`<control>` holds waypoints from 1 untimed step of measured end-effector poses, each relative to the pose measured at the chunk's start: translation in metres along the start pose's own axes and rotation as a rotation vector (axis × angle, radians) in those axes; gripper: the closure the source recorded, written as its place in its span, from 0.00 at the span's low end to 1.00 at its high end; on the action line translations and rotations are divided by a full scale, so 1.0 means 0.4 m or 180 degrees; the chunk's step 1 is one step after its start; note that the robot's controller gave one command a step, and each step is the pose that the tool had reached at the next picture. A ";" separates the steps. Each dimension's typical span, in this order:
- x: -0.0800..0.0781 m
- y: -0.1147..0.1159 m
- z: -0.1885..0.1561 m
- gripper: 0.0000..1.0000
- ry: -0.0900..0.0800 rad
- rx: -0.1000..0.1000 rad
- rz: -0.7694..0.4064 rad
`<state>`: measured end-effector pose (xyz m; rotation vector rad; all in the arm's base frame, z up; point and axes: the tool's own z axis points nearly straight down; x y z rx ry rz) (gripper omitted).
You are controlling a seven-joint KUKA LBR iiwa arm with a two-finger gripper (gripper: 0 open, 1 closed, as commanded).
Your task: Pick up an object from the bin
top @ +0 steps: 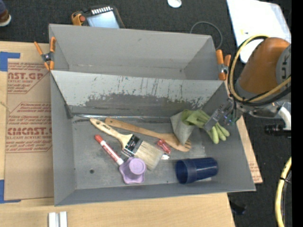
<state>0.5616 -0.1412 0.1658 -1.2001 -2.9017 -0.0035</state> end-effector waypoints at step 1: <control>-0.013 0.014 -0.068 1.00 -0.0039 -0.0021 0.0064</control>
Offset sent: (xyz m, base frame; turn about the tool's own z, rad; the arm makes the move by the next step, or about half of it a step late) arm -0.0087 0.0116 -0.0138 -0.2568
